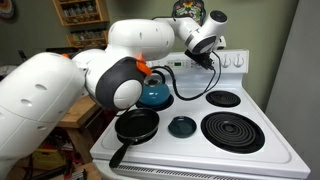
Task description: Turn the middle knob anticlockwise
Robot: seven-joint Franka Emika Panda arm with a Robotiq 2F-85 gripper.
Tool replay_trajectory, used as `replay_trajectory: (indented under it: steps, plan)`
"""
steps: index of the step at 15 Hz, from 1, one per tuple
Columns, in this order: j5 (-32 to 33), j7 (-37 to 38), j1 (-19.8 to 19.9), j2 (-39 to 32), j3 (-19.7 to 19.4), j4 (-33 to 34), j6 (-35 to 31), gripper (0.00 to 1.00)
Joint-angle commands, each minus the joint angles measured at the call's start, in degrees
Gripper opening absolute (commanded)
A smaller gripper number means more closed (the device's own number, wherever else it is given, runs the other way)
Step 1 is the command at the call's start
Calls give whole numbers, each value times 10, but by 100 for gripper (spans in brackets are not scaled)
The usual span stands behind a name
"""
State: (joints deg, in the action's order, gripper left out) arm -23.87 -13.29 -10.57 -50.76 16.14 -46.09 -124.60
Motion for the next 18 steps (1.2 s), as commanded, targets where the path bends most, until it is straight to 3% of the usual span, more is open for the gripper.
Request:
replay_trajectory:
  steps: [1, 5, 6, 7, 11, 12, 15, 17, 18]
  plan:
    - [11, -11, -2, -16, 1, 33, 58, 22]
    - [28, -27, -9, -19, -7, 50, 77, 20]
    - [32, -29, -11, -20, -10, 53, 71, 29]
    - [39, -30, -13, -21, -14, 57, 64, 48]
    - [56, -37, -16, -29, -15, 75, 55, 76]
    - [56, -38, -15, -32, -13, 78, 55, 78]
    - [57, -47, -18, -43, -10, 91, 51, 45]
    - [57, -57, -21, -50, -9, 100, 48, 30]
    - [57, -63, -22, -54, -9, 104, 48, 28]
